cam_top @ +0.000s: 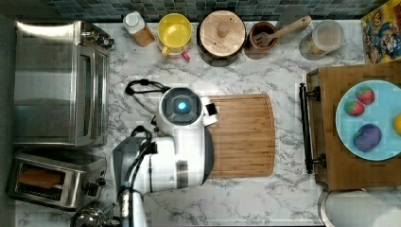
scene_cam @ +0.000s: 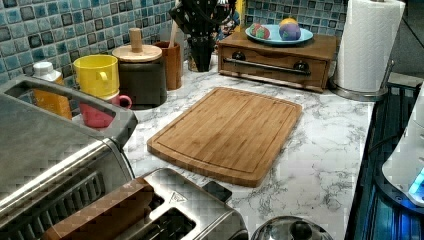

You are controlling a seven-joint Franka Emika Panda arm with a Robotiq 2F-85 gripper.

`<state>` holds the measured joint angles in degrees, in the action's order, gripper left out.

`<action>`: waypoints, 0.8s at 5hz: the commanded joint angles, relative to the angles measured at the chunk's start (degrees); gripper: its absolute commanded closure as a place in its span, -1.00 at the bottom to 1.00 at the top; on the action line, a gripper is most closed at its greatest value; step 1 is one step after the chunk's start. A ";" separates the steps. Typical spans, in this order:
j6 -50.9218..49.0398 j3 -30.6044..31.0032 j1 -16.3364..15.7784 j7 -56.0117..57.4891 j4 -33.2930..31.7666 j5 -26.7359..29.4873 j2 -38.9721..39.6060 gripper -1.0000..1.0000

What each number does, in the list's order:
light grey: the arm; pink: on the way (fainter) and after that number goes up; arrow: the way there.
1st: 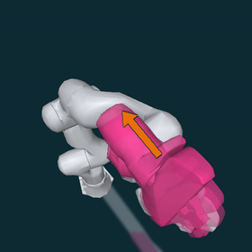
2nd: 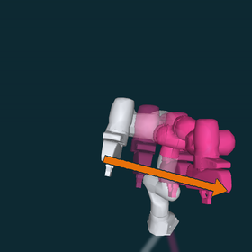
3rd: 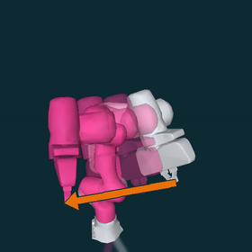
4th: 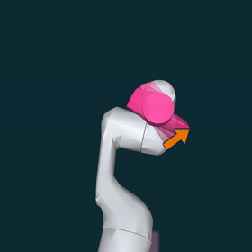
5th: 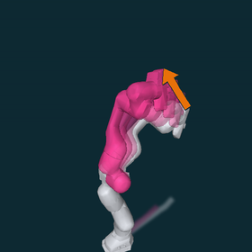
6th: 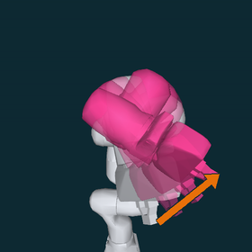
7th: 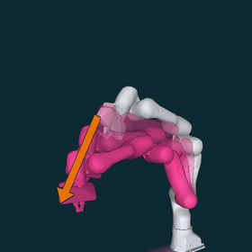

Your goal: Turn on the toaster.

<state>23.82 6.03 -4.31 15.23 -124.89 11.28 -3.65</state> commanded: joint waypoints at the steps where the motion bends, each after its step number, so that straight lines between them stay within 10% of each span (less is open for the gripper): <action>1: 3.11 6.24 -5.26 1.25 -4.16 4.94 -6.23 1.00; 4: 3.37 13.64 -8.65 2.77 -8.92 7.64 -10.11 1.00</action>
<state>26.90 19.57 -10.61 15.53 -131.49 16.45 -10.19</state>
